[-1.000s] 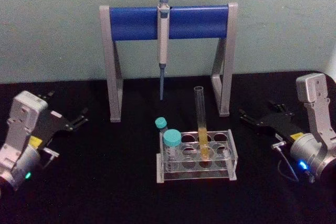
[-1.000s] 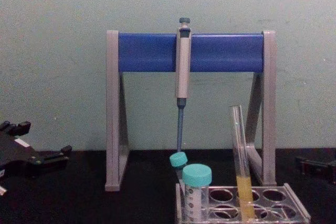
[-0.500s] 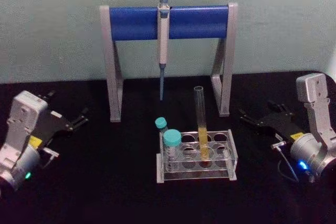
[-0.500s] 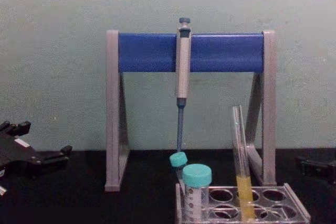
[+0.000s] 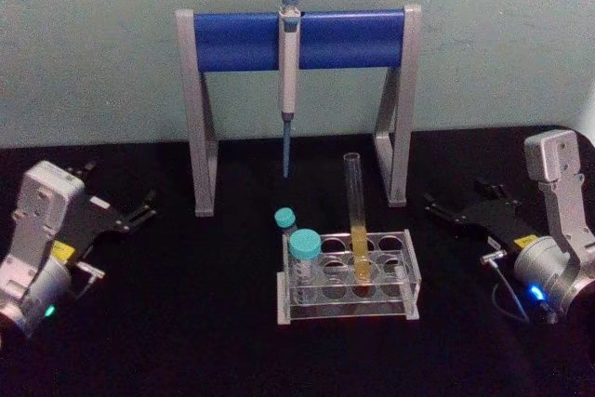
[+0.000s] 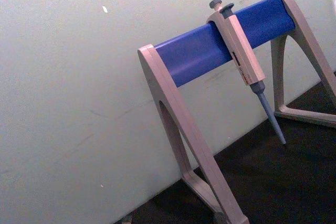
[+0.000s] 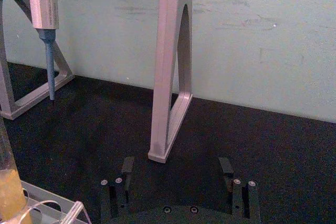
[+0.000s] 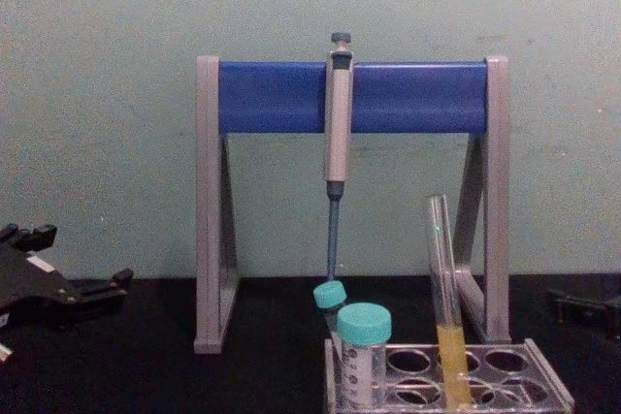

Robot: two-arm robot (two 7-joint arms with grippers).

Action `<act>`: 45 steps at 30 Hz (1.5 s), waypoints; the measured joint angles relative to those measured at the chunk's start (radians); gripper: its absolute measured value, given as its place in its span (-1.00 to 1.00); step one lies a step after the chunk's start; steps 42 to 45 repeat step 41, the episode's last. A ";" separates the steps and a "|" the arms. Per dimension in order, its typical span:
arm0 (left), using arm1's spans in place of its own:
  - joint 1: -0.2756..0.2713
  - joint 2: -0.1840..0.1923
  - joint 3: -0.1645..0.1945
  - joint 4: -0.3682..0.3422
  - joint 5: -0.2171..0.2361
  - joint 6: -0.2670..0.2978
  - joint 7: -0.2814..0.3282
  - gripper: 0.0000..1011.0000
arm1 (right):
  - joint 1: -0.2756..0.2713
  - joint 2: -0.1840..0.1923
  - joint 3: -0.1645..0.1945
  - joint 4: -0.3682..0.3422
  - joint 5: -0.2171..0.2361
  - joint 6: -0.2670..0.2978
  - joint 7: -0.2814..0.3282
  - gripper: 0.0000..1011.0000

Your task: Pick up the test tube from the test tube rack, shake it, then place it back into the test tube rack.

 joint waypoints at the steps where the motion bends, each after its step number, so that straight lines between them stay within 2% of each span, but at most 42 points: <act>1: 0.000 0.000 0.000 0.000 0.000 0.000 0.000 0.98 | 0.000 0.000 0.000 0.000 0.000 0.000 0.000 0.98; 45: 0.000 0.000 0.000 0.000 0.000 0.000 0.000 0.98 | 0.000 0.000 0.000 0.000 0.000 0.000 0.000 0.98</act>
